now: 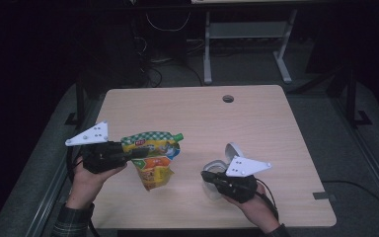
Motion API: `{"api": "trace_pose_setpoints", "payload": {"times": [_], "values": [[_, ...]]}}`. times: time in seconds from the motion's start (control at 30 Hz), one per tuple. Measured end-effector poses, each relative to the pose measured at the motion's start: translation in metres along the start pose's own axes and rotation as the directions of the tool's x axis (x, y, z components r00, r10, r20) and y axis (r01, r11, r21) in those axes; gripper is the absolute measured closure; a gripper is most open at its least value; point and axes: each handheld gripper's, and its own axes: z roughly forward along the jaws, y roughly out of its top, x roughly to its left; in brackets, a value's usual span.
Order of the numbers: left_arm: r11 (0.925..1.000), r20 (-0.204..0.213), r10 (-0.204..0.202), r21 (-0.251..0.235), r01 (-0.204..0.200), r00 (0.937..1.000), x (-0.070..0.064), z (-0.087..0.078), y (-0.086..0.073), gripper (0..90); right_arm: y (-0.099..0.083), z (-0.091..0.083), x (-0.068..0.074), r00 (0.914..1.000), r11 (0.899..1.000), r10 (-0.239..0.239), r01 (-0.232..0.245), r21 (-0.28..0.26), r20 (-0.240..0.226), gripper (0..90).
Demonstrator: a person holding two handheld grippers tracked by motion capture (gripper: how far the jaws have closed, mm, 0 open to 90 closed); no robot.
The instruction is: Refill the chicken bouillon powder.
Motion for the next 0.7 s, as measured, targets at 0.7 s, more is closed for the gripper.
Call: {"api": "trace_pose_setpoints", "payload": {"times": [0.7], "values": [[0.9998,0.092,0.021,-0.009,-0.020,0.9955,-0.005,0.013,0.019,90.0,0.025,0.043,0.006,0.9966,1.000,0.026,-0.025,-0.018,0.078,89.8]]}}
